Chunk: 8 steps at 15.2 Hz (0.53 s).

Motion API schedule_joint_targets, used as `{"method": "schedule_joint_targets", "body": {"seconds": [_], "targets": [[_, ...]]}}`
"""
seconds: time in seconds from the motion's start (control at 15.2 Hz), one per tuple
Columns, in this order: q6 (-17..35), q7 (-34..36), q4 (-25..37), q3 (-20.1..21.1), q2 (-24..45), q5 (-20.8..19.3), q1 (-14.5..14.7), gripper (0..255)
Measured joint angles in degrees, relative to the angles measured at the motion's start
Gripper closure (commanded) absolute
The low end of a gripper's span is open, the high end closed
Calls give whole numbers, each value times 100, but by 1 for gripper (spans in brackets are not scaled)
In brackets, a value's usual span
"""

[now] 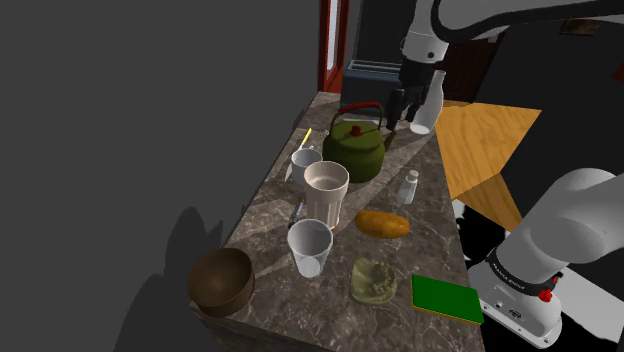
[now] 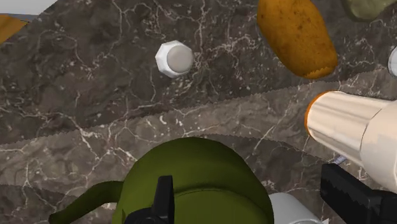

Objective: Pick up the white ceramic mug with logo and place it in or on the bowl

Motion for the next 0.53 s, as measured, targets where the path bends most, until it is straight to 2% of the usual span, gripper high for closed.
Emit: {"method": "schedule_joint_targets", "body": {"seconds": [0.53], "targets": [[1052,574,545,673,1448,-164,216,0]]}}
